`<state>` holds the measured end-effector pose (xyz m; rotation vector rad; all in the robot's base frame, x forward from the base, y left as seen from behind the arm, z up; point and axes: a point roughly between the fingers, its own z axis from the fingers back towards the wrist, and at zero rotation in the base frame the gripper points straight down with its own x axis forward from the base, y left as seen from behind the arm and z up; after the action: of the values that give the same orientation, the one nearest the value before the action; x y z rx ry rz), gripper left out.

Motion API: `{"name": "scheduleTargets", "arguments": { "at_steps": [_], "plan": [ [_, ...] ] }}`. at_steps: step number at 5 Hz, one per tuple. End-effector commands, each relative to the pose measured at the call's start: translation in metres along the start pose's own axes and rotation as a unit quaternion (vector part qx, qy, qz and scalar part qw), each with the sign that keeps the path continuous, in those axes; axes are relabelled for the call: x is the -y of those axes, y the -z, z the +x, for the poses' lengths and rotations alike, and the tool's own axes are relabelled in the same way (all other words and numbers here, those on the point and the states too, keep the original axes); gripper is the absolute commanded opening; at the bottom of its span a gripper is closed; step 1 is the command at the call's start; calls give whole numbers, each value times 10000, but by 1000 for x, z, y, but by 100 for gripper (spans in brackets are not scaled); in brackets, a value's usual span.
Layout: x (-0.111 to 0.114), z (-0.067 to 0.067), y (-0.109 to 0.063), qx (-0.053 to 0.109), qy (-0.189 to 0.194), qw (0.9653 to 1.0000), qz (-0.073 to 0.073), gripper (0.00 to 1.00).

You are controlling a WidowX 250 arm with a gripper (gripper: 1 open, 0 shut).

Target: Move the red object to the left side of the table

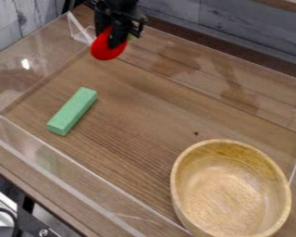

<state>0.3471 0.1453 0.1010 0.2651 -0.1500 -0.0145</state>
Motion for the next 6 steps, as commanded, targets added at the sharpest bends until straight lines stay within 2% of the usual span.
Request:
{"name": "scheduleTargets", "arguments": {
  "at_steps": [1,3,4,6],
  "plan": [
    [-30,11,-1,297,-108,9993,204,0],
    [-57,15,39,314,-160,9990,278,0],
    [-60,19,52,374,-162,9987,304,0],
    [-57,11,65,429,-223,9984,306,0]
  ]
}}
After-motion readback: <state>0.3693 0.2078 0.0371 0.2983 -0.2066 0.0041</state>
